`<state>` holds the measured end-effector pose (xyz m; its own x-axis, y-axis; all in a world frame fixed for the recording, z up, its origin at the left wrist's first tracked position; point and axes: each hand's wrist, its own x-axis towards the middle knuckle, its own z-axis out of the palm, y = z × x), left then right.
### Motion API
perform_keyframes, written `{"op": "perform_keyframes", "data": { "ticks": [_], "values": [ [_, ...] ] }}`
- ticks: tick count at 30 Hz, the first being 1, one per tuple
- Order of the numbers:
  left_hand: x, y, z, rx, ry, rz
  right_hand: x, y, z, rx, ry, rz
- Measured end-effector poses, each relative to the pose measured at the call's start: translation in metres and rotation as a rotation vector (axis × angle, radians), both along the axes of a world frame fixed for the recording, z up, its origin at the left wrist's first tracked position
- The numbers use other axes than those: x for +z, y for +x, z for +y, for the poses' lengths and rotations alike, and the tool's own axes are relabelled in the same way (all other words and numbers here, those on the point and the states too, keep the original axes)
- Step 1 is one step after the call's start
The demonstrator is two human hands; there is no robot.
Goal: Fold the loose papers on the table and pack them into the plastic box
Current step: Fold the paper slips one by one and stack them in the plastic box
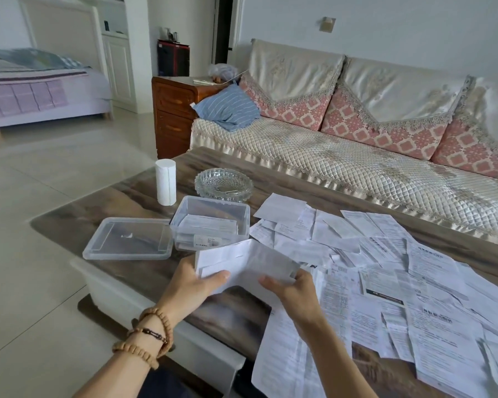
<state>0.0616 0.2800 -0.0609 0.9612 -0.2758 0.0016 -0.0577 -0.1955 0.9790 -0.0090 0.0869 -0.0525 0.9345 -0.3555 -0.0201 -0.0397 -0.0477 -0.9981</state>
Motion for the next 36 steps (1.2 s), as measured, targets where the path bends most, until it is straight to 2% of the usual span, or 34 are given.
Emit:
{"op": "perform_keyframes", "data": {
  "ticks": [3,9,11,13,17,19,22,24,27,30,33,35,36],
  "values": [
    [-0.007,-0.001,0.005,-0.011,0.069,0.049,-0.007,0.005,0.007,0.021,-0.022,0.040],
    [-0.005,0.004,0.024,0.135,0.100,0.109,-0.001,0.010,0.016,0.029,-0.043,0.111],
    [-0.004,0.005,0.035,0.125,0.169,0.094,-0.005,0.016,0.022,0.091,-0.194,0.205],
    [-0.006,0.006,0.042,0.086,0.289,0.085,-0.013,0.026,0.030,0.128,-0.433,0.320],
    [-0.009,0.005,0.043,0.165,0.706,-0.028,-0.022,0.040,0.044,0.060,-0.756,0.481],
    [-0.004,0.003,0.041,0.204,0.875,-0.134,-0.017,0.036,0.045,0.006,-0.910,0.498],
    [0.004,0.003,0.038,0.208,0.954,-0.327,-0.010,0.018,0.038,-0.019,-0.975,0.368],
    [0.008,-0.003,0.030,0.104,0.900,-0.479,-0.006,-0.002,0.026,-0.041,-0.974,0.244],
    [0.008,-0.027,0.006,-0.295,0.746,-0.631,-0.007,-0.042,-0.004,-0.025,-1.021,0.187],
    [0.003,-0.055,-0.023,-0.685,0.839,-0.715,-0.009,-0.082,-0.037,0.052,-1.016,0.239],
    [0.000,-0.071,-0.048,-0.874,0.990,-0.762,-0.008,-0.116,-0.064,0.100,-1.011,0.311],
    [-0.002,-0.073,-0.057,-0.930,0.960,-0.751,-0.007,-0.133,-0.075,0.148,-1.018,0.360],
    [-0.003,-0.072,-0.060,-0.923,0.902,-0.678,-0.008,-0.139,-0.079,0.171,-1.033,0.376]
  ]
}}
